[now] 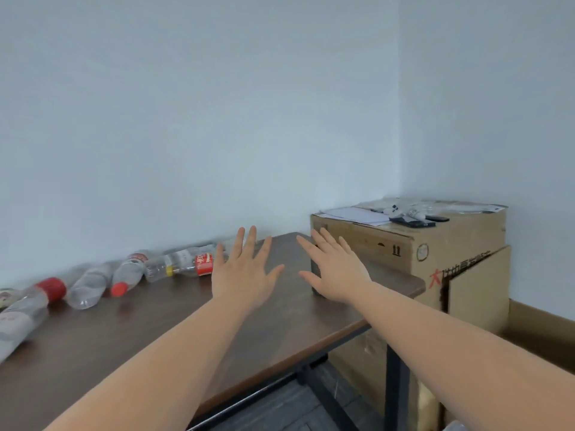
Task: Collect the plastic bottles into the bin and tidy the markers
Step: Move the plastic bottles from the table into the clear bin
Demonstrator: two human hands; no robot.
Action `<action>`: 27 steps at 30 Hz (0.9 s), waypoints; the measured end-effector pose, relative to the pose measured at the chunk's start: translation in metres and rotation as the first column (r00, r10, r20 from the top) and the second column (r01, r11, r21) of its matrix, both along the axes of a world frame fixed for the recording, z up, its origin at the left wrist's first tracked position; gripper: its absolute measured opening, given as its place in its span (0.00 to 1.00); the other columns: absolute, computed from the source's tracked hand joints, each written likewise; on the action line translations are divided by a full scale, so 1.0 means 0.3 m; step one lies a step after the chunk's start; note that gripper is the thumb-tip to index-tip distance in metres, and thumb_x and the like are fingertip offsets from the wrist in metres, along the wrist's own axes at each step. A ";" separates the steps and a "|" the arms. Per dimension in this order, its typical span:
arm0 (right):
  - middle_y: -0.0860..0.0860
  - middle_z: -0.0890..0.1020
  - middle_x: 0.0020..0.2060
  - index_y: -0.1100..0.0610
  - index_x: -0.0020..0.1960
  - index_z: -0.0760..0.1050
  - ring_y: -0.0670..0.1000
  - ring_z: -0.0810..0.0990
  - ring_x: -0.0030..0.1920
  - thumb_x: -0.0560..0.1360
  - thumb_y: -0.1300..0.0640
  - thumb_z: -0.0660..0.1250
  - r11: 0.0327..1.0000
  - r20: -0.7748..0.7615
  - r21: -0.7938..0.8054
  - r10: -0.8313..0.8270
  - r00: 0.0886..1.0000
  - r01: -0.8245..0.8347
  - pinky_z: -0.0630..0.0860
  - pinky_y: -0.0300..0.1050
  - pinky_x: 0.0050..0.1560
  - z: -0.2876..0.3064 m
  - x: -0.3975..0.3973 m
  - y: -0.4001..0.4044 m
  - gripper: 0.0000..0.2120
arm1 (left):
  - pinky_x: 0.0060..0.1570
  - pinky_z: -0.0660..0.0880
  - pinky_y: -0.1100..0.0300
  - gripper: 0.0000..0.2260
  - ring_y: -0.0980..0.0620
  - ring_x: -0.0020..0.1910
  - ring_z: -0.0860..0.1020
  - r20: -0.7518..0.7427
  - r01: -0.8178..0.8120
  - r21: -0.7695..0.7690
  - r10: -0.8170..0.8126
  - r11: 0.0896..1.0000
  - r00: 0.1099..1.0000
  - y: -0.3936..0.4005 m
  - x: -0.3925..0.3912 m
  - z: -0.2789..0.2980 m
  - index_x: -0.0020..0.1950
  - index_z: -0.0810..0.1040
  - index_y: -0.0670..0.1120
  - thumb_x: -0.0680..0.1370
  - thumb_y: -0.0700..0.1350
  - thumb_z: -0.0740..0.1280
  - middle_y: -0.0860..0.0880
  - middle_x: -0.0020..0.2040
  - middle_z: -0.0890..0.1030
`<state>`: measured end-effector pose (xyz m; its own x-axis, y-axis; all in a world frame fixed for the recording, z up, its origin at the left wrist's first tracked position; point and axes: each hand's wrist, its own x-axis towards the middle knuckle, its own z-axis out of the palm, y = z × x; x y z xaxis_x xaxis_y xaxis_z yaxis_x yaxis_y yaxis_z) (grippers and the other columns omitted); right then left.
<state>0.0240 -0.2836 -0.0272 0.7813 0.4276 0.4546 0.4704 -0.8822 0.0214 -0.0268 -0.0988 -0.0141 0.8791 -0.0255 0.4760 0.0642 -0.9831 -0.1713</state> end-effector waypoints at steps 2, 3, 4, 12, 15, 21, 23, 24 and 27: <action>0.50 0.42 0.78 0.44 0.78 0.40 0.50 0.38 0.77 0.80 0.40 0.52 0.998 -0.007 -0.032 0.060 0.998 -0.060 0.41 0.53 0.76 -0.017 0.025 0.104 0.32 | 0.74 0.43 0.43 0.30 0.50 0.77 0.36 -0.017 -0.069 -0.004 0.069 0.998 0.997 0.109 -0.009 -0.015 0.78 0.41 0.56 0.79 0.65 0.42 0.50 0.78 0.38; 0.50 0.43 0.78 0.44 0.78 0.40 0.50 0.39 0.77 0.80 0.40 0.53 0.995 -0.009 -0.052 0.087 0.996 -0.087 0.41 0.53 0.76 -0.027 0.041 0.155 0.33 | 0.74 0.43 0.43 0.29 0.50 0.77 0.36 -0.025 -0.101 -0.007 0.101 0.995 0.995 0.159 -0.012 -0.024 0.78 0.42 0.56 0.79 0.65 0.42 0.50 0.78 0.38; 0.50 0.43 0.78 0.44 0.78 0.40 0.50 0.39 0.77 0.80 0.40 0.53 0.991 -0.014 -0.065 0.113 0.994 -0.113 0.41 0.54 0.76 -0.035 0.057 0.206 0.33 | 0.74 0.43 0.42 0.29 0.49 0.77 0.36 -0.033 -0.131 -0.011 0.130 0.991 0.991 0.208 -0.014 -0.036 0.78 0.42 0.56 0.79 0.65 0.43 0.50 0.79 0.38; 0.51 0.44 0.78 0.46 0.78 0.41 0.52 0.40 0.77 0.78 0.42 0.58 0.961 -0.047 -0.096 0.255 0.966 -0.258 0.41 0.53 0.76 -0.091 0.226 0.596 0.36 | 0.74 0.42 0.45 0.29 0.50 0.77 0.38 -0.060 -0.287 -0.084 0.283 0.954 0.957 0.520 0.051 -0.123 0.77 0.38 0.59 0.79 0.66 0.42 0.50 0.79 0.39; 0.51 0.43 0.78 0.46 0.78 0.41 0.52 0.39 0.77 0.78 0.43 0.60 0.954 -0.081 -0.105 0.273 0.959 -0.281 0.42 0.55 0.76 -0.119 0.304 0.693 0.37 | 0.73 0.42 0.46 0.29 0.49 0.77 0.38 -0.066 -0.296 -0.085 0.291 0.951 0.954 0.593 0.126 -0.152 0.77 0.38 0.59 0.79 0.66 0.42 0.49 0.79 0.39; 0.51 0.45 0.78 0.48 0.78 0.41 0.51 0.39 0.77 0.76 0.39 0.61 0.954 -0.093 -0.123 0.262 0.960 -0.273 0.42 0.56 0.76 -0.139 0.496 0.812 0.40 | 0.74 0.43 0.45 0.30 0.46 0.77 0.39 -0.035 -0.283 -0.090 0.281 0.955 0.959 0.702 0.303 -0.158 0.77 0.39 0.59 0.78 0.66 0.42 0.47 0.78 0.38; 0.52 0.46 0.78 0.48 0.78 0.42 0.51 0.39 0.77 0.75 0.36 0.61 0.959 -0.097 -0.096 0.259 0.961 -0.268 0.41 0.57 0.75 -0.131 0.555 0.844 0.41 | 0.74 0.44 0.45 0.30 0.46 0.77 0.38 0.010 -0.261 -0.100 0.263 0.960 0.965 0.740 0.360 -0.143 0.77 0.40 0.59 0.78 0.66 0.42 0.48 0.78 0.36; 0.51 0.47 0.78 0.48 0.78 0.43 0.51 0.39 0.77 0.74 0.34 0.61 0.959 -0.094 -0.081 0.265 0.960 -0.272 0.40 0.57 0.75 -0.130 0.582 0.859 0.42 | 0.75 0.44 0.45 0.30 0.46 0.77 0.39 0.039 -0.247 -0.112 0.253 0.962 0.967 0.756 0.388 -0.135 0.77 0.40 0.59 0.77 0.66 0.41 0.48 0.78 0.36; 0.50 0.50 0.78 0.46 0.78 0.43 0.50 0.40 0.77 0.71 0.31 0.62 0.958 -0.089 -0.045 0.279 0.956 -0.284 0.39 0.59 0.75 -0.148 0.640 0.890 0.45 | 0.75 0.45 0.45 0.30 0.47 0.77 0.39 0.091 -0.224 -0.161 0.241 0.961 0.966 0.793 0.457 -0.120 0.77 0.40 0.59 0.77 0.66 0.40 0.49 0.78 0.37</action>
